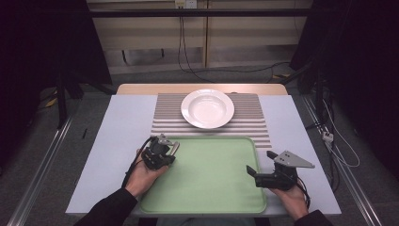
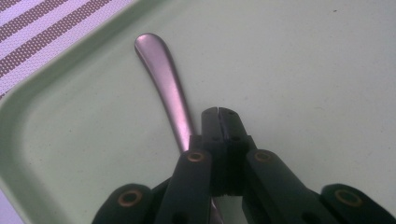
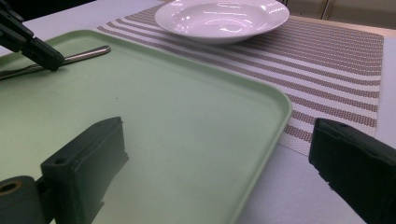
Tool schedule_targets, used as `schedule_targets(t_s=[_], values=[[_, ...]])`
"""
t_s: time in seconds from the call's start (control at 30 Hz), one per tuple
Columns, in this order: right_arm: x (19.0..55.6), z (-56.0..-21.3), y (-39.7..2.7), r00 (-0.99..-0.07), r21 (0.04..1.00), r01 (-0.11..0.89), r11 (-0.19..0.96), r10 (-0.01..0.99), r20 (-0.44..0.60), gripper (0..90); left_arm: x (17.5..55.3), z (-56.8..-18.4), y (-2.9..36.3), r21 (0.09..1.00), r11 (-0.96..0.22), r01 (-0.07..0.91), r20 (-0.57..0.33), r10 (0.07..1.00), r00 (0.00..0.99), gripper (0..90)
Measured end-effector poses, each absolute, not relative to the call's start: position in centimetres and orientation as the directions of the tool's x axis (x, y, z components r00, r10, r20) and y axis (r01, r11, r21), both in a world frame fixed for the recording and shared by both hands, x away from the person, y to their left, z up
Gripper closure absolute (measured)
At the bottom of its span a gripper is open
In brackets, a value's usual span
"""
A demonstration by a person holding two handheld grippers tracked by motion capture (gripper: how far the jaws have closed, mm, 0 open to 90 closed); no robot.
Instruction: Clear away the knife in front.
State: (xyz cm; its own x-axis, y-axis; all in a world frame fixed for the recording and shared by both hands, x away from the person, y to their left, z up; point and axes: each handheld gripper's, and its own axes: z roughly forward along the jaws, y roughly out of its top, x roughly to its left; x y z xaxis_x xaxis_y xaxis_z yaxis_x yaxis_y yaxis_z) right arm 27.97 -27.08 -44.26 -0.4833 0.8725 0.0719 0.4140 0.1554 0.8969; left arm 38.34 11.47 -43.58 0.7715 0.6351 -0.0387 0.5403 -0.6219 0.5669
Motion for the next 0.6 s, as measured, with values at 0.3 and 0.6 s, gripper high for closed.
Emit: schedule_targets(t_s=[0.3,0.6], values=[[27.9,-44.3,-27.2,-0.482,0.896,0.415,0.160,0.873,0.068,3.6,38.8,-43.4,12.0,0.551,-0.623,0.556,-0.043,0.644,0.764,90.0],[27.9,-44.3,-27.1,-0.480,0.896,0.416,0.157,0.875,0.069,3.7,39.4,-43.4,12.8,0.537,-0.611,0.582,-0.059,0.661,0.748,90.0]])
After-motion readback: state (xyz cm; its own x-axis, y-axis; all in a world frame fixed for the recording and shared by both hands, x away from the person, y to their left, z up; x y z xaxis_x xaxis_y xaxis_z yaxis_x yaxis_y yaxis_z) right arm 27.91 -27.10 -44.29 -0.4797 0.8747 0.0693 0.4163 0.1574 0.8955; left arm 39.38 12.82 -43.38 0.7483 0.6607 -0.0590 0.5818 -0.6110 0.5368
